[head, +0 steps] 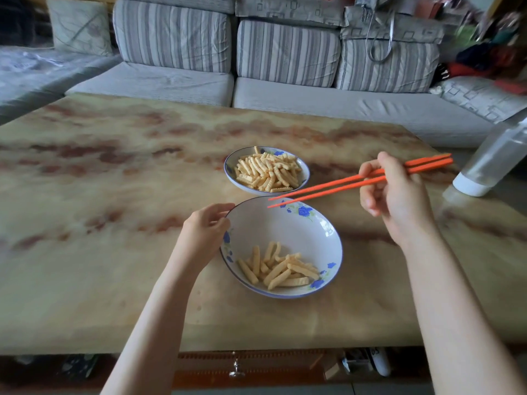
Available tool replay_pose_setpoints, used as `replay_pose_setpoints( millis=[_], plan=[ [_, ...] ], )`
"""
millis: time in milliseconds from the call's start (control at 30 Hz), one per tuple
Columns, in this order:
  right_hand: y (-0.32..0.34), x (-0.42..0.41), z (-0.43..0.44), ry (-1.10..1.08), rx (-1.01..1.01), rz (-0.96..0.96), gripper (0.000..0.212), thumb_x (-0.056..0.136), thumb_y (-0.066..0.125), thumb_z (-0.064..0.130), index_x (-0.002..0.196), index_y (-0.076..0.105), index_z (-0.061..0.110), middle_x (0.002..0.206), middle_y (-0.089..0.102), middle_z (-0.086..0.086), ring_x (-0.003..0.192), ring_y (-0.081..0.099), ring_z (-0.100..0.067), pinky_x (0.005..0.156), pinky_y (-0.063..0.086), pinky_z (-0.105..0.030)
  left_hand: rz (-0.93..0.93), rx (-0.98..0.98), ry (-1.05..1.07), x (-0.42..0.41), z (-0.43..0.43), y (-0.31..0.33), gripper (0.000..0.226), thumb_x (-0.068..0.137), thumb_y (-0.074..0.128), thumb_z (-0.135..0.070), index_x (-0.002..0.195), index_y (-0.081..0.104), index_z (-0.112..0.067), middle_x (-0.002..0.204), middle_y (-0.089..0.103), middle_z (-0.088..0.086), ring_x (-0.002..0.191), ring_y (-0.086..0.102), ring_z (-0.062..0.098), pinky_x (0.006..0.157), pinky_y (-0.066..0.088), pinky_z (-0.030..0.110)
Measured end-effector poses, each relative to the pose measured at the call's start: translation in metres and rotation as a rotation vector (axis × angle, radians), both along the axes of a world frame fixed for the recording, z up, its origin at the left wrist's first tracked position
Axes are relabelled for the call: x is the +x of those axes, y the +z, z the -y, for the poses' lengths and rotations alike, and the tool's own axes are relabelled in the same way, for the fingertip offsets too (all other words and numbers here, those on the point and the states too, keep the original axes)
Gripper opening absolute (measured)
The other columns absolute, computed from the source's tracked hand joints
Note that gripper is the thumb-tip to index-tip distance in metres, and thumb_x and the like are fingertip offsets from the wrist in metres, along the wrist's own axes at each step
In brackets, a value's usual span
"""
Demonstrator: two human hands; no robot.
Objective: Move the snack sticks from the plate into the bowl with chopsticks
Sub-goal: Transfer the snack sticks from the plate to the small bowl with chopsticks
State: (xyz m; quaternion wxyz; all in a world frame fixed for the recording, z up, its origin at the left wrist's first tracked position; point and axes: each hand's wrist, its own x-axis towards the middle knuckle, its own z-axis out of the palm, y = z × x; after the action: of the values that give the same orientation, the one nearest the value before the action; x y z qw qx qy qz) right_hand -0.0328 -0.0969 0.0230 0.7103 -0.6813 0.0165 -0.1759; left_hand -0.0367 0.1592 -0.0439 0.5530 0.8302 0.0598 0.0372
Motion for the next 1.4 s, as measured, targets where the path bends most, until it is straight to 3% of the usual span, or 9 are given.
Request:
replay_pose_setpoints(
  millis=[167,500,633,733,900,1067,1233,1400],
  plan=[
    [0.012,-0.014,0.008,0.078,-0.109,-0.052,0.043,0.102,0.035,0.023,0.066,0.053,0.008,0.040,0.038,-0.008,0.029,0.028,-0.013,0.034,0.020,-0.017,-0.003,0.002,0.010,-0.003,0.002,0.003,0.041,0.087,0.048,0.000,0.115,0.068,-0.022,0.102,0.069,0.002,0.088,0.064,0.017,0.082,0.050,0.029],
    [0.004,-0.015,0.005,0.186,-0.214,-0.163,0.043,0.101,0.036,0.027,0.069,0.056,0.007,0.033,0.033,-0.003,0.030,0.026,-0.013,0.044,0.010,-0.030,0.005,0.011,0.006,-0.002,0.001,0.002,0.041,0.086,0.049,0.000,0.115,0.069,-0.022,0.102,0.069,0.001,0.090,0.065,0.018,0.083,0.051,0.030],
    [-0.001,-0.014,-0.002,0.219,-0.212,-0.207,0.042,0.101,0.036,0.026,0.072,0.055,0.004,0.034,0.035,-0.005,0.030,0.028,-0.012,0.037,0.016,-0.022,0.009,0.012,0.004,-0.001,0.001,0.001,0.041,0.087,0.048,0.000,0.115,0.068,-0.022,0.100,0.068,0.000,0.086,0.063,0.016,0.073,0.049,0.023],
    [-0.003,-0.013,-0.005,0.208,-0.176,-0.215,0.041,0.101,0.037,0.027,0.070,0.053,0.006,0.035,0.037,-0.004,0.031,0.029,-0.013,0.034,0.019,-0.019,0.009,0.015,0.003,-0.001,0.000,0.000,0.041,0.087,0.049,0.000,0.116,0.068,-0.022,0.101,0.067,0.001,0.086,0.062,0.016,0.070,0.047,0.019],
    [-0.005,-0.011,-0.004,0.133,-0.119,-0.192,0.042,0.101,0.037,0.028,0.066,0.051,0.010,0.037,0.039,-0.006,0.032,0.028,-0.017,0.036,0.020,-0.021,0.011,0.018,0.007,0.000,0.001,0.000,0.041,0.087,0.049,-0.001,0.116,0.068,-0.022,0.102,0.068,0.002,0.089,0.062,0.017,0.081,0.049,0.026],
    [-0.006,-0.008,-0.002,0.049,0.043,-0.107,0.042,0.100,0.038,0.023,0.062,0.052,0.013,0.057,0.041,-0.012,0.032,0.031,-0.015,0.036,0.021,-0.017,0.010,0.003,-0.003,0.000,0.000,-0.001,0.041,0.086,0.049,0.000,0.115,0.069,-0.022,0.104,0.069,0.002,0.090,0.063,0.016,0.080,0.048,0.026],
    [0.000,-0.002,-0.010,-0.070,0.234,-0.003,0.039,0.101,0.036,0.017,0.064,0.047,0.011,0.048,0.051,0.003,0.029,0.033,-0.013,0.036,0.021,-0.018,0.006,-0.008,0.005,0.001,-0.001,-0.001,0.040,0.086,0.050,-0.001,0.113,0.069,-0.023,0.104,0.069,0.001,0.092,0.064,0.018,0.085,0.050,0.030],
    [0.003,0.015,-0.026,-0.228,0.318,0.060,0.036,0.100,0.036,0.016,0.066,0.046,0.012,0.044,0.051,0.009,0.031,0.038,-0.012,0.038,0.023,-0.020,0.010,-0.001,-0.004,0.003,-0.001,-0.002,0.039,0.087,0.049,-0.002,0.113,0.069,-0.024,0.103,0.068,0.000,0.087,0.063,0.017,0.069,0.049,0.022]
  ],
)
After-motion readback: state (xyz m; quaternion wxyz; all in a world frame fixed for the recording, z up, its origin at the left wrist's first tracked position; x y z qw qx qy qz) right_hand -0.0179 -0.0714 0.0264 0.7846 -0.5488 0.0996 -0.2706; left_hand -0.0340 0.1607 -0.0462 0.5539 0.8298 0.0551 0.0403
